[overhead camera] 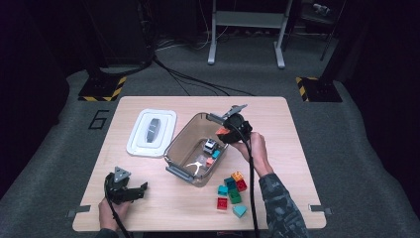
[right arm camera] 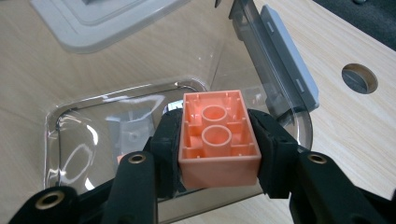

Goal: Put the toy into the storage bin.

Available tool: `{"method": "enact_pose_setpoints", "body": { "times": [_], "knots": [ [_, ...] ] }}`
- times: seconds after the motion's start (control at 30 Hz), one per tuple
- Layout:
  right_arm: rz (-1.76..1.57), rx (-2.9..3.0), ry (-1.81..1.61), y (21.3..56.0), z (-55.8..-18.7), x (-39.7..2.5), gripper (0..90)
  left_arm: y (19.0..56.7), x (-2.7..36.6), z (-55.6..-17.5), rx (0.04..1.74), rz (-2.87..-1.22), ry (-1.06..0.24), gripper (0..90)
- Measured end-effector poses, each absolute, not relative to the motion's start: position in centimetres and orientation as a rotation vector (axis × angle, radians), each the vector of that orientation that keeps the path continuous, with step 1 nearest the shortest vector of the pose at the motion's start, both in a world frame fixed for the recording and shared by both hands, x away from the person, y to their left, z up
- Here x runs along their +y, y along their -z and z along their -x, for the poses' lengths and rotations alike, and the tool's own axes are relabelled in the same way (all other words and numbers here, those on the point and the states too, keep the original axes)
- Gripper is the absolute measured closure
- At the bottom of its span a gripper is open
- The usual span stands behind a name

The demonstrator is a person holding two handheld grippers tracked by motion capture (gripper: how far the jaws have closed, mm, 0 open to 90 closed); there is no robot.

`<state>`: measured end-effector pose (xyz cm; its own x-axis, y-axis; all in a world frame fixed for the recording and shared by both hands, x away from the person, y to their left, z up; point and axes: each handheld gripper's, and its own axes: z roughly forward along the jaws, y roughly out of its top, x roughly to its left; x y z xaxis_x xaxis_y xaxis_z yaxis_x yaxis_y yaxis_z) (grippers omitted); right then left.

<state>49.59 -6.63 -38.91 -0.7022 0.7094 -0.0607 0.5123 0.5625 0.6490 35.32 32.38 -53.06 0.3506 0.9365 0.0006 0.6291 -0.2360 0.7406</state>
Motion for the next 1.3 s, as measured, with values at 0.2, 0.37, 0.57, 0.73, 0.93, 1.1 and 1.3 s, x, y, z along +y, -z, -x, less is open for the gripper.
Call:
{"method": "enact_pose_setpoints", "body": {
  "times": [0.2, 0.37, 0.57, 0.73, 0.93, 1.1, 1.3],
  "knots": [
    [-1.002, 2.509, -0.816, 39.0, -49.8, -6.4, 54.8, 53.1, 32.4, -35.3, 1.361, -1.963, -0.603, 12.6],
    [-1.016, 2.494, -0.82, 39.1, -49.8, -6.2, 51.8, 53.1, 32.4, -35.3, 1.361, -1.963, -0.603, 12.6],
    [-1.018, 2.479, -0.893, 38.7, -49.0, -6.8, 32.9, 53.1, 32.4, -35.3, 1.36, -1.963, -0.604, 12.6],
    [-1.027, 2.439, -1.02, 38.0, -47.8, -8.0, 19.1, 53.1, 32.4, -35.3, 1.361, -1.963, -0.603, 12.6],
    [-1.005, 2.41, -1.09, 37.3, -45.4, -9.6, 11.1, 53.1, 32.4, -35.3, 1.361, -1.963, -0.603, 12.6],
    [-1.016, 2.406, -1.087, 37.8, -43.6, -10.9, 6.0, 53.1, 32.4, -35.3, 1.361, -1.963, -0.603, 12.6],
    [-1.089, 2.409, -1.056, 40.0, -41.9, -12.9, 0.0, 53.1, 32.4, -35.3, 1.361, -1.963, -0.604, 12.6]
  ]
}}
